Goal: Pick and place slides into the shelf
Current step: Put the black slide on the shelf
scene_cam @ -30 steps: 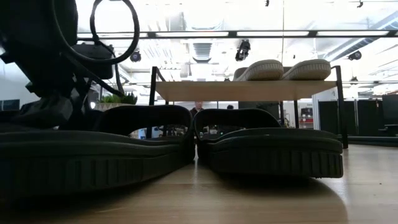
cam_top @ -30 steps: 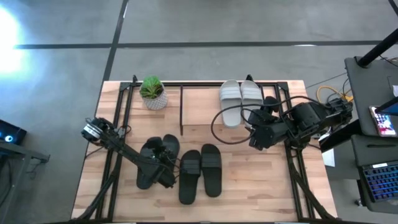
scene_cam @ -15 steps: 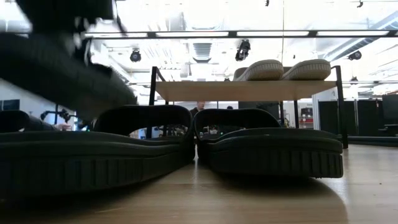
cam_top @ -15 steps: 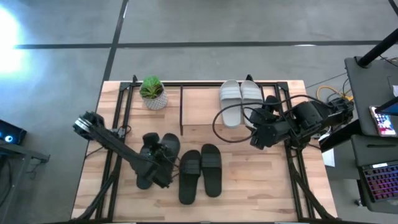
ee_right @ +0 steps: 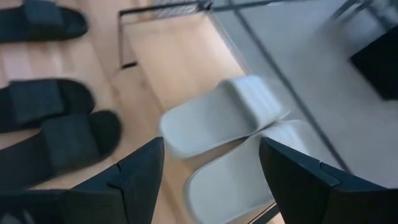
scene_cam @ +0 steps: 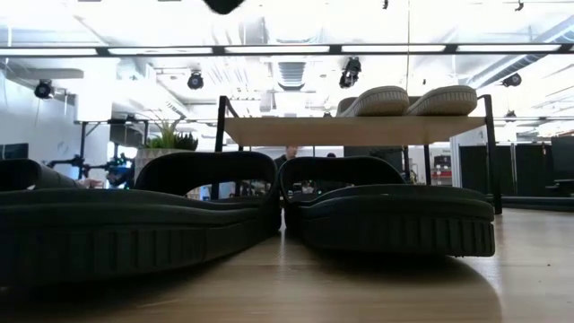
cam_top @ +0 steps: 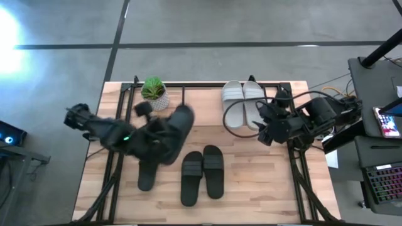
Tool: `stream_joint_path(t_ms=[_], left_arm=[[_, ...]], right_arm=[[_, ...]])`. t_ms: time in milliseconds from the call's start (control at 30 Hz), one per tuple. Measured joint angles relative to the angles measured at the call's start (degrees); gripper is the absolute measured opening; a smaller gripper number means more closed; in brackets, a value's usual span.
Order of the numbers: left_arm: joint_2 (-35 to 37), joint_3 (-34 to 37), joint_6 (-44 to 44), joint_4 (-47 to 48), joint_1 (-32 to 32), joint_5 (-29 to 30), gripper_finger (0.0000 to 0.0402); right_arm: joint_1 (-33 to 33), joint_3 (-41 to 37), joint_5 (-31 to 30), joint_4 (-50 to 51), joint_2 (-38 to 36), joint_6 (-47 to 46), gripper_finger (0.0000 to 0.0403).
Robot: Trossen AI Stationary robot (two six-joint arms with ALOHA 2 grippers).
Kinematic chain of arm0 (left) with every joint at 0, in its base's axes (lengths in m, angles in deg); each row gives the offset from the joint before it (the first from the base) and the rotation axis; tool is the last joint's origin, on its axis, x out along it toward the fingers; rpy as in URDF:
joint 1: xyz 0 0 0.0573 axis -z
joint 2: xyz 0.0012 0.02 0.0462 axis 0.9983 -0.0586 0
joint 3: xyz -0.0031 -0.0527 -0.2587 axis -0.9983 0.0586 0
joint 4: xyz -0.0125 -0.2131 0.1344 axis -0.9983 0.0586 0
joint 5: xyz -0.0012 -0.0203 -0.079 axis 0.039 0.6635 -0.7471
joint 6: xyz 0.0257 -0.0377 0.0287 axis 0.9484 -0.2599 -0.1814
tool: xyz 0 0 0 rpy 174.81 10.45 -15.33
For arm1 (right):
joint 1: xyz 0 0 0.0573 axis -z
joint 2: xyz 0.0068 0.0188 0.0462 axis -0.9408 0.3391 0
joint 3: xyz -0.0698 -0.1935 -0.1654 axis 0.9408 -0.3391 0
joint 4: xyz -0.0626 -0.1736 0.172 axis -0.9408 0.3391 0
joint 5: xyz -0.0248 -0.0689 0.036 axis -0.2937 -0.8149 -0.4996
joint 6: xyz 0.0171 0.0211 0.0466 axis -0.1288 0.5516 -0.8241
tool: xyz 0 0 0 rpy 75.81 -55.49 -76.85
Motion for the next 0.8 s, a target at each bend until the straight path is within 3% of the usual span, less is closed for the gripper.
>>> stream_joint_path(t_ms=[100, 200, 467, 600, 800], left_arm=[[-5.8, -6.3, 13.8, -8.2, -6.8, 4.4, 0.0], [-11.8, -11.4, 23.3, -11.9, -13.1, 4.8, 0.0], [-22.8, -13.3, 25.4, -12.8, -23.4, 2.3, 0.0], [-26.3, -13.3, 28.2, -18.9, -26.2, 0.3, 0.0], [-30.0, -13.3, 28.4, -19.6, -30.7, -3.2, 0.0]], right_arm=[[0.0, 0.0, -3.6, 0.0, -0.7, 0.1, 0.0254], [0.0, 0.0, -5.0, 0.0, -1.4, 0.4, 0.0254], [0.0, 0.0, -5.0, 0.0, -2.6, -0.9, 0.0254], [0.0, 0.0, -5.0, 0.0, -2.9, -0.9, 0.0254], [0.0, 0.0, -5.0, 0.0, -3.0, -1.0, 0.0254]])
